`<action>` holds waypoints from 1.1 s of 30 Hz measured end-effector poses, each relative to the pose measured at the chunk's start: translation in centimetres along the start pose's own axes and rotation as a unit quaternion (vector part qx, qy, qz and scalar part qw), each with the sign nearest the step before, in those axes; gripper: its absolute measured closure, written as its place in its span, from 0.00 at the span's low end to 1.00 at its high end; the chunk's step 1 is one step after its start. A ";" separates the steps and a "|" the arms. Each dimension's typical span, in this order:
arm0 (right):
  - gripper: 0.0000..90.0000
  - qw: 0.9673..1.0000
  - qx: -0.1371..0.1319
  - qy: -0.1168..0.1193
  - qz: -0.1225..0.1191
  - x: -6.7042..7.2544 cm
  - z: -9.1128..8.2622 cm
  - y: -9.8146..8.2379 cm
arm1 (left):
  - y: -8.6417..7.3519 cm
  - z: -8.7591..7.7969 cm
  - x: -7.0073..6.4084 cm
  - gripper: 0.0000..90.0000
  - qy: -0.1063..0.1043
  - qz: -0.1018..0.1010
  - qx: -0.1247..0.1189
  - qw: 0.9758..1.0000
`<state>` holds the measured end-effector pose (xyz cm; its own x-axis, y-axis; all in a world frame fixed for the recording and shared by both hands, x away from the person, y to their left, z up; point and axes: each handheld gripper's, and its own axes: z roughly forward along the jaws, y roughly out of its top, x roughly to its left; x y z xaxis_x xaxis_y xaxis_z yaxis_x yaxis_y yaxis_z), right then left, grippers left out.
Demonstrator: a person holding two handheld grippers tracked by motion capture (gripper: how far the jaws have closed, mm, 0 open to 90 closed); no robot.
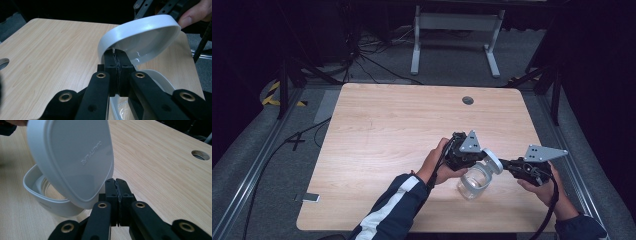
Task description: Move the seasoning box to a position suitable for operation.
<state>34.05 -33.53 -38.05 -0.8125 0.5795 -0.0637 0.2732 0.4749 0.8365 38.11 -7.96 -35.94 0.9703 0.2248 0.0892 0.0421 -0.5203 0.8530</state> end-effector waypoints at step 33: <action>0.99 1.000 -0.004 -0.011 0.012 -0.8 -0.6 -0.5 | -4.3 -5.0 1.7 0.96 0.054 -0.009 0.050 0.997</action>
<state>34.23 -34.65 -38.04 -0.7939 0.6055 -0.0562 0.2878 0.4554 0.8425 38.41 -1.26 -36.85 0.9383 0.3193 0.1329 0.0885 -0.5931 0.8003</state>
